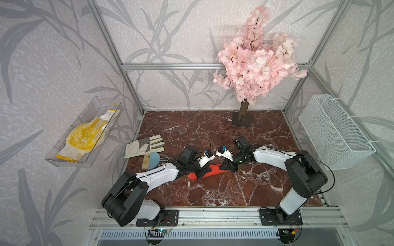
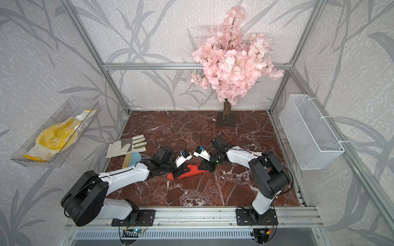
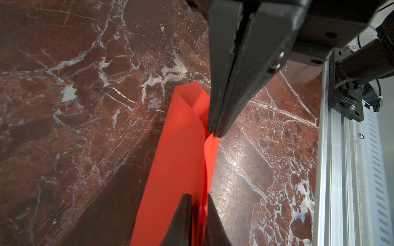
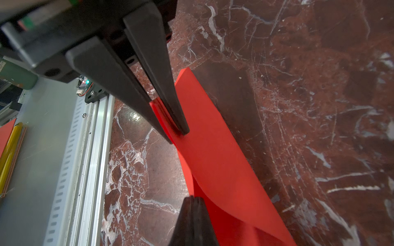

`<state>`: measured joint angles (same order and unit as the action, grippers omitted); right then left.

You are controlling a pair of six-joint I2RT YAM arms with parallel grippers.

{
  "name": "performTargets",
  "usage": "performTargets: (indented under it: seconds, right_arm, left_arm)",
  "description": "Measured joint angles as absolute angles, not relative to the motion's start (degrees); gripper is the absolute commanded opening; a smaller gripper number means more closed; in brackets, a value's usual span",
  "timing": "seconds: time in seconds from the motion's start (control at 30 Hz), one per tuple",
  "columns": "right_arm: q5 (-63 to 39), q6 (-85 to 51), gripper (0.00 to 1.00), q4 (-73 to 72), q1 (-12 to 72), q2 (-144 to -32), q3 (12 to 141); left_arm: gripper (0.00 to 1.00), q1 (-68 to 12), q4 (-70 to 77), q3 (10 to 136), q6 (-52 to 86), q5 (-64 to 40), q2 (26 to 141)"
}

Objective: Fold the square paper diagonally
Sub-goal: Fold the paper at the center of the board.

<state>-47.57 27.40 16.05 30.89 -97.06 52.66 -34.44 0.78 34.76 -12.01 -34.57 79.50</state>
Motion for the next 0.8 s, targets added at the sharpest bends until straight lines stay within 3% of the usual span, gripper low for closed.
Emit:
performTargets:
  seconds: [0.6, 0.8]
  right_arm:
    - [-47.57, 27.03, 0.0, 15.73, 30.72, -97.06, 52.77]
    - [-47.57, 27.0, 0.0, 15.73, 30.7, -97.06, 52.82]
  left_arm:
    - [0.12, -34.44, 0.73, 34.79, -12.01, -34.57, 79.53]
    - [0.07, -34.44, 0.71, 34.79, -11.97, -34.59, 79.53]
